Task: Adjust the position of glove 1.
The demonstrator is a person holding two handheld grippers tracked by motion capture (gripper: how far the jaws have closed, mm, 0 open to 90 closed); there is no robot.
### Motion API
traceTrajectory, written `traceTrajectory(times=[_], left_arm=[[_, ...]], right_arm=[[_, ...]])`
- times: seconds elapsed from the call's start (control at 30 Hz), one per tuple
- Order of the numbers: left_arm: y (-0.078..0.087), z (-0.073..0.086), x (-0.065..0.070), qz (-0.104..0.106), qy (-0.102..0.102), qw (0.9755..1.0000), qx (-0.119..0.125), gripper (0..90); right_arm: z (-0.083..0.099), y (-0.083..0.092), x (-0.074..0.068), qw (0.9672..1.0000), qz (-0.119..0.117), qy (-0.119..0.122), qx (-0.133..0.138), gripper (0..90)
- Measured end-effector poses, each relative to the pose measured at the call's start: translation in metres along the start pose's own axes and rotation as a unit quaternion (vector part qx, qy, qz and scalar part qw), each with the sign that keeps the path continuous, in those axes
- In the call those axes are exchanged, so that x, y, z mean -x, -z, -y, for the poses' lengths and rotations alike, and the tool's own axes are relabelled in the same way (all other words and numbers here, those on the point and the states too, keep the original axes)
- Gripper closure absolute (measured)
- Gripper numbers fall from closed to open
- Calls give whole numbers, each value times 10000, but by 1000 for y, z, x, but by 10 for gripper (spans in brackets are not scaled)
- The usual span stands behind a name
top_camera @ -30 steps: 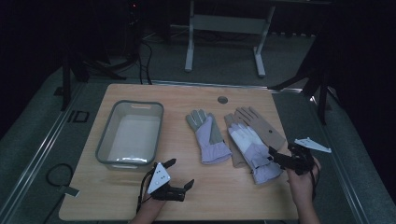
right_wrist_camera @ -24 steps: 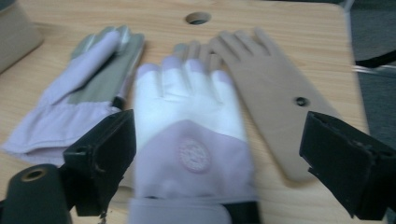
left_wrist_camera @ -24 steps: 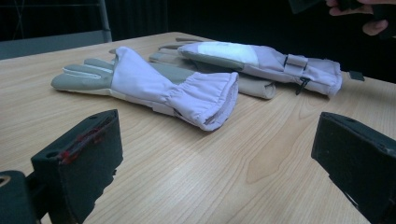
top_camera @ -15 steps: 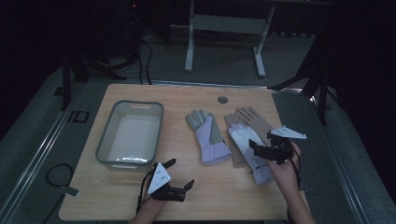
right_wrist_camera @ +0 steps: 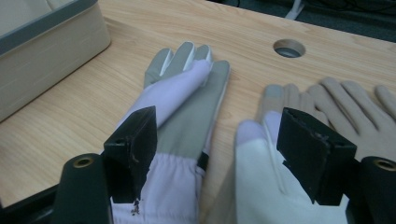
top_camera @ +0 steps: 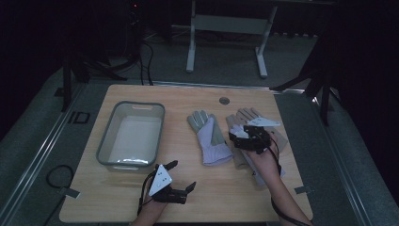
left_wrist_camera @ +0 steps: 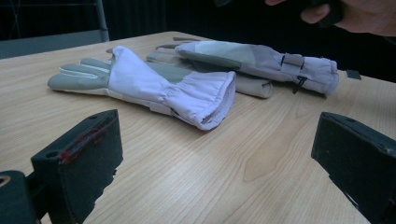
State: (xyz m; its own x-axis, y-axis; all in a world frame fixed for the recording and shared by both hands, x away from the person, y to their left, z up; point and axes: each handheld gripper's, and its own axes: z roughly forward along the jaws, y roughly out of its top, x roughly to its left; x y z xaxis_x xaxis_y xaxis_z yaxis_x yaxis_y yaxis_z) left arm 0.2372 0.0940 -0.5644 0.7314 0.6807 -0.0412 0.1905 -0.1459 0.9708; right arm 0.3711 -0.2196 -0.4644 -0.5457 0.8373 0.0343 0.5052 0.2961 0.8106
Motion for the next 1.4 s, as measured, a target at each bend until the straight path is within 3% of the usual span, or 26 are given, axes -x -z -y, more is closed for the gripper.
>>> traceTrajectory(times=[0.3, 0.53, 0.77, 0.83, 0.9, 1.0, 1.03, 1.07, 1.17, 1.33, 1.4], left_arm=[[0, 0, 0, 16, 0, 10000, -1, 18], [0, 0, 0, 31, 3, 10000, -2, 18], [0, 0, 1, 39, 1, 10000, -9, 18], [0, 0, 1, 41, 8, 10000, -8, 18], [0, 0, 1, 39, -1, 10000, -10, 18], [0, 0, 1, 35, -12, 10000, -9, 18], [-1, 0, 1, 35, -12, 10000, -5, 18], [0, 0, 1, 34, -12, 10000, -9, 18], [0, 0, 1, 30, 7, 10000, -12, 18], [0, 0, 1, 23, 25, 10000, -8, 18], [0, 0, 0, 18, 7, 10000, -10, 18]], right_arm=[[-8, -38, -10, 9989, -228, 216, -362, 347], [-3, -75, -16, 9950, -427, 267, -862, 462], [5, -100, -20, 9910, -378, 419, -1215, 518], [9, -109, -20, 9898, -368, 344, -1332, 534], [12, -112, -23, 9894, -321, 502, -1326, 558], [12, -112, -23, 9890, -340, 487, -1353, 619], [12, -111, -25, 9883, -401, 516, -1375, 733], [12, -111, -26, 9883, -426, 511, -1374, 772], [11, -107, -30, 9897, -425, 353, -1323, 868], [12, -89, -42, 9947, -415, -53, -944, 878], [13, -79, -45, 9957, -354, -341, -780, 879]])
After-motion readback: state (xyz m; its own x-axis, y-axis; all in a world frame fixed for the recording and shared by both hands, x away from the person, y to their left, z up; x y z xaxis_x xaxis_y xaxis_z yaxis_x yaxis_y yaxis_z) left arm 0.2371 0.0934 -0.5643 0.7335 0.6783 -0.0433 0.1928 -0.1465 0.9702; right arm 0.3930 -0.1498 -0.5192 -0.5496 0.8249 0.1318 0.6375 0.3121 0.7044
